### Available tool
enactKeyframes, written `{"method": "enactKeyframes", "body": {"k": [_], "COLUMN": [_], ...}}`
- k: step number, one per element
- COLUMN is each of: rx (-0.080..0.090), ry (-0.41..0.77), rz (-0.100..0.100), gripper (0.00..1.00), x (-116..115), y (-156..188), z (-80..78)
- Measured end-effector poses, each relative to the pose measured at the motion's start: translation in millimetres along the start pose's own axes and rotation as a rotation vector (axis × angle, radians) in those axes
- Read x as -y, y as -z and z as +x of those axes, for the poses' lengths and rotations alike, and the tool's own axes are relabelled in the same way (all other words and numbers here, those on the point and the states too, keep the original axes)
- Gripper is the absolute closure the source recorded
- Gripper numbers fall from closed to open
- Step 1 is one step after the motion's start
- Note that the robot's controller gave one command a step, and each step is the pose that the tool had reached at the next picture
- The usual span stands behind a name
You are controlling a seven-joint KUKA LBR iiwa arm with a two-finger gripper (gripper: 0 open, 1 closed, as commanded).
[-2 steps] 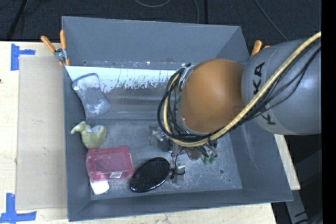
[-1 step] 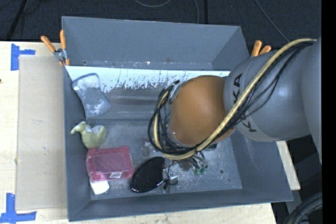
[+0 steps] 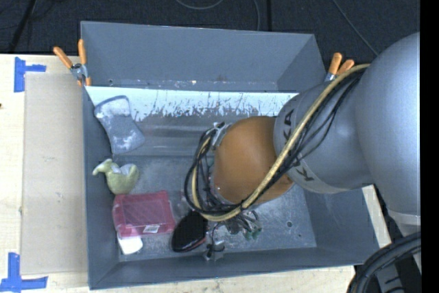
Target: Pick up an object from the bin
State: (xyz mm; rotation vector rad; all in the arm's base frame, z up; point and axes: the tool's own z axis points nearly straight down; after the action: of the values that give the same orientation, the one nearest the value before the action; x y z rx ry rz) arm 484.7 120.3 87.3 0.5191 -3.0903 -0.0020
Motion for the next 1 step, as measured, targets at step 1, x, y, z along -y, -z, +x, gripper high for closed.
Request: {"method": "enactKeyframes", "body": {"k": [1], "rx": [0.011], "ry": [0.294], "rz": [0.004], "gripper": [1.00], "x": [-27.3], "y": [3.3], "z": [-1.2]}}
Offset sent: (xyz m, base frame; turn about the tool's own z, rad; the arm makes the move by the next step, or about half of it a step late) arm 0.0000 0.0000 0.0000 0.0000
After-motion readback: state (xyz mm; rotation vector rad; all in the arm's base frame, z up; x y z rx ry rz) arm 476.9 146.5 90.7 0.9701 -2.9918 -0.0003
